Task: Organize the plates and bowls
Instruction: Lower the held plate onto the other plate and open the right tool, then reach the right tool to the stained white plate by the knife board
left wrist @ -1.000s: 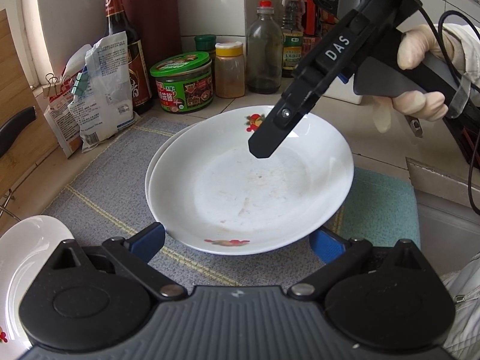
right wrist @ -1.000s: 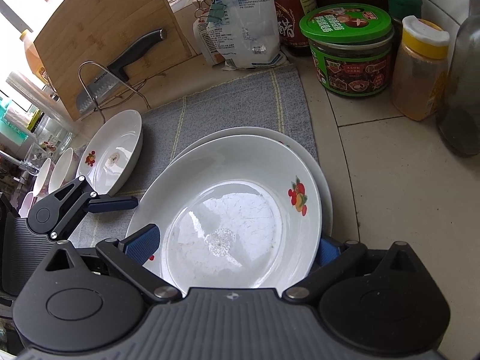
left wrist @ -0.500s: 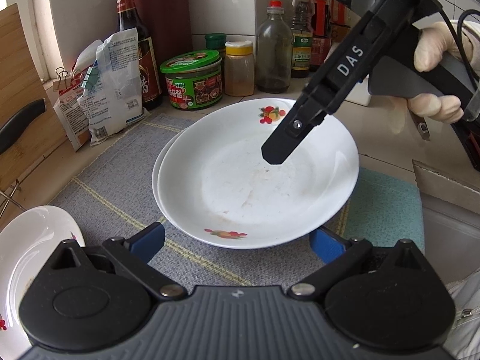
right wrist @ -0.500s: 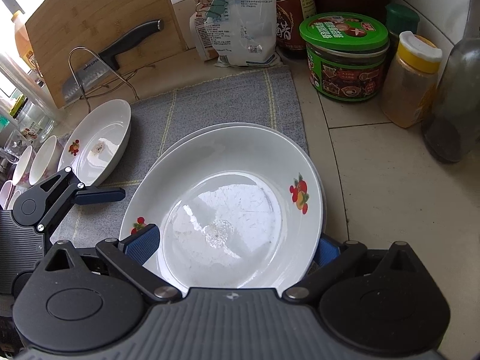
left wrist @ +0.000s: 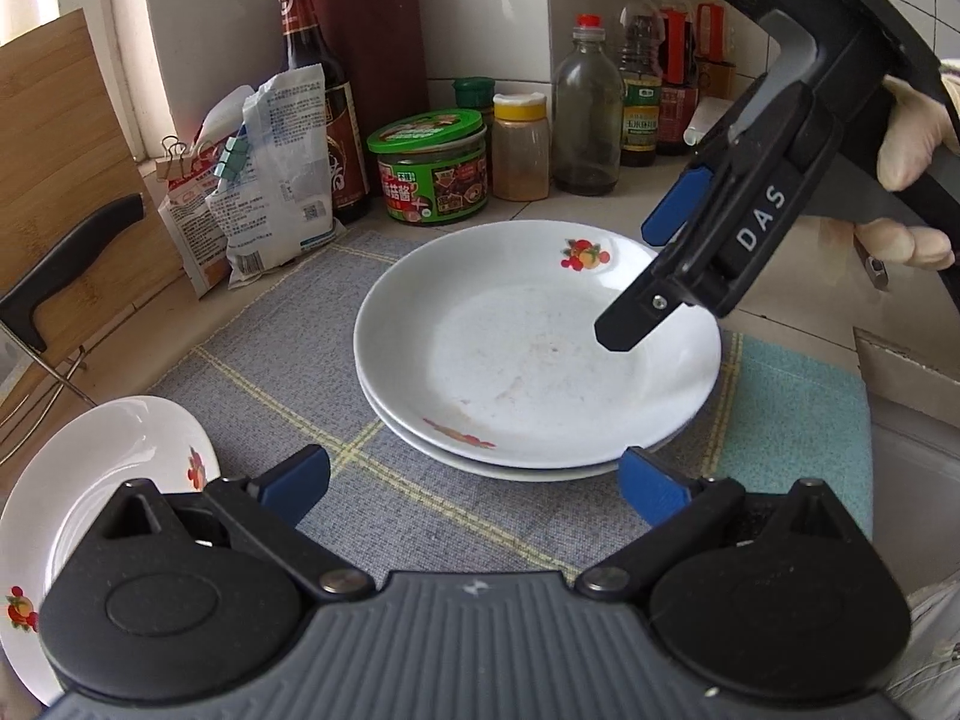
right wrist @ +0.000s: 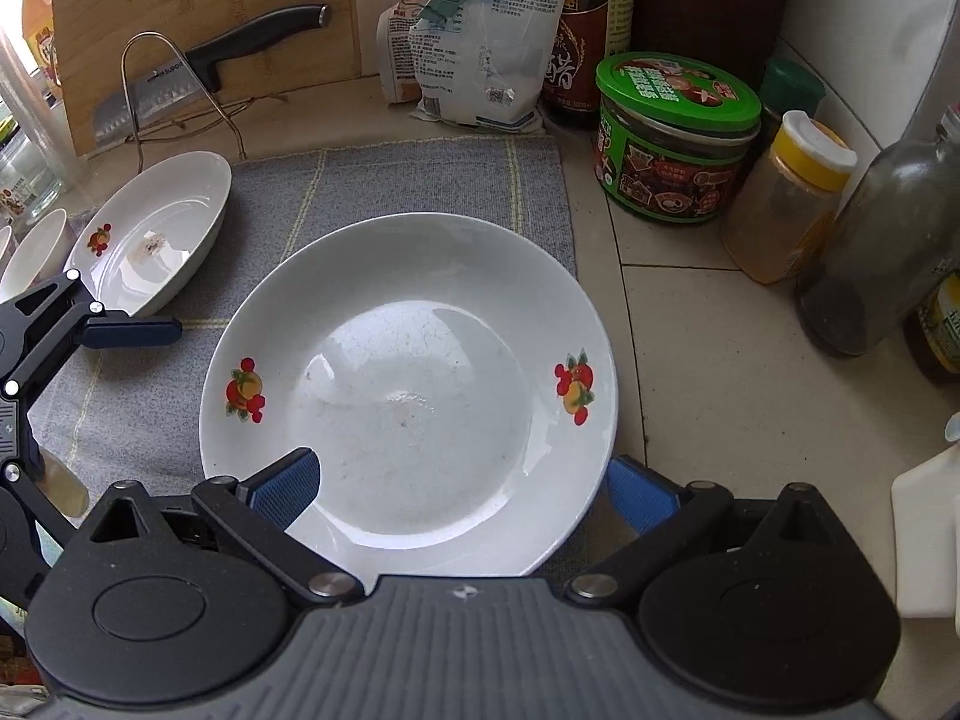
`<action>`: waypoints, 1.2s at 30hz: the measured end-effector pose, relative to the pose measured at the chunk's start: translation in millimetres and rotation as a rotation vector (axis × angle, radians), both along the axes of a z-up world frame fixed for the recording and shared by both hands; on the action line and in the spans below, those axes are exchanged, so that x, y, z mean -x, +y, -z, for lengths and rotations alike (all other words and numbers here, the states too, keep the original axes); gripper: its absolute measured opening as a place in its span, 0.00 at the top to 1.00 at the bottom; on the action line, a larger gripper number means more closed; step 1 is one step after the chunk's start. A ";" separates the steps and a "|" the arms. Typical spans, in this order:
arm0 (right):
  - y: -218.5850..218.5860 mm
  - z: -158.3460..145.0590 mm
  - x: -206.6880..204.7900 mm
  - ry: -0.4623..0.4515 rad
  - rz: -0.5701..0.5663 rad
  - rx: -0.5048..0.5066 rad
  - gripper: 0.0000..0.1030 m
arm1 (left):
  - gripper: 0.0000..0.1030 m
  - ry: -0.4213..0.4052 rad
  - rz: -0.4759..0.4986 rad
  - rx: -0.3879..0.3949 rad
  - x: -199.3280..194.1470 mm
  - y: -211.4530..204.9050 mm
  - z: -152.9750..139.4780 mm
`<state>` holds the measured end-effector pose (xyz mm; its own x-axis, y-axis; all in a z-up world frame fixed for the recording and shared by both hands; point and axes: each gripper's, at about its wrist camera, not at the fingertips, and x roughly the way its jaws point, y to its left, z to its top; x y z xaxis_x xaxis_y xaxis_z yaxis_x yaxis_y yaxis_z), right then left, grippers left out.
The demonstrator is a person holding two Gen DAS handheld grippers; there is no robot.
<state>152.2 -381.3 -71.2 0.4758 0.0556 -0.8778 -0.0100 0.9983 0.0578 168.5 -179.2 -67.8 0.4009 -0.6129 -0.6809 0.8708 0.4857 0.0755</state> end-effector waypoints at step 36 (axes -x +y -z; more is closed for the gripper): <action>119.3 -15.0 -24.0 -0.246 -0.418 -0.134 0.00 | 0.01 0.038 -0.731 -0.015 37.8 118.7 -27.8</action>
<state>176.2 -262.1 -56.2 0.5809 0.3905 -0.7141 -0.4373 0.8898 0.1309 130.7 -60.5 -40.0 0.6800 -0.1882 -0.7086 0.3267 0.9430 0.0630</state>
